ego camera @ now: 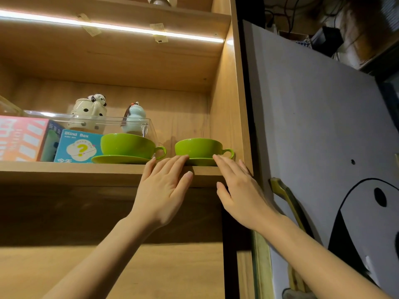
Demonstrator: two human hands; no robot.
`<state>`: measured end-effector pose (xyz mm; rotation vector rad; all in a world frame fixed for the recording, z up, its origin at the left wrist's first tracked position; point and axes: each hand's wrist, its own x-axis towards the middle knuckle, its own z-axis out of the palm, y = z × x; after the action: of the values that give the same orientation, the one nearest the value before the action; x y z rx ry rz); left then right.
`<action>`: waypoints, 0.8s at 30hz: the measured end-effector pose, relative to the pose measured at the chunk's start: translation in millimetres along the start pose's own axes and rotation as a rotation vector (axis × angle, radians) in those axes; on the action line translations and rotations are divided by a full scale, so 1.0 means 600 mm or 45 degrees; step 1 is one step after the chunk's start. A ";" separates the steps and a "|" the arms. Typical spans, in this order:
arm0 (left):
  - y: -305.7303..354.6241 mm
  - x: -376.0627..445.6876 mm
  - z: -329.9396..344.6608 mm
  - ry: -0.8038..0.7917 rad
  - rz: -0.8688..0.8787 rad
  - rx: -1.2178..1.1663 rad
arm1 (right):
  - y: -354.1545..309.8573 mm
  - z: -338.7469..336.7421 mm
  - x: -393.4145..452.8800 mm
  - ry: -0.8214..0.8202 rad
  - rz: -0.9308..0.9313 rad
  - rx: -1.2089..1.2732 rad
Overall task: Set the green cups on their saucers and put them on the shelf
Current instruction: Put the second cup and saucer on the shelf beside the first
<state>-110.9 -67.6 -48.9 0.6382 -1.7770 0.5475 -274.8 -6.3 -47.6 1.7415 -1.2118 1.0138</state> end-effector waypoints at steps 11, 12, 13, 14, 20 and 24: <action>-0.007 0.001 -0.002 -0.045 0.032 0.015 | 0.000 0.007 -0.001 0.052 -0.007 0.011; -0.007 0.001 -0.002 -0.053 0.033 0.021 | 0.000 0.009 -0.001 0.060 -0.013 0.004; -0.008 0.001 -0.003 -0.058 0.036 0.028 | 0.002 0.011 -0.001 0.066 -0.022 -0.012; -0.007 0.001 -0.004 -0.073 0.034 0.040 | 0.002 0.012 -0.002 0.068 -0.031 -0.032; -0.008 -0.003 -0.007 -0.161 0.067 0.191 | 0.004 0.023 -0.006 0.086 -0.033 -0.120; -0.010 -0.008 -0.009 -0.251 0.092 0.334 | -0.007 0.025 -0.012 0.031 0.020 -0.242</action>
<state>-102.0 -68.0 -52.1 0.8350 -1.9350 0.7990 -269.6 -16.4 -60.9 1.5705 -1.2652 0.8952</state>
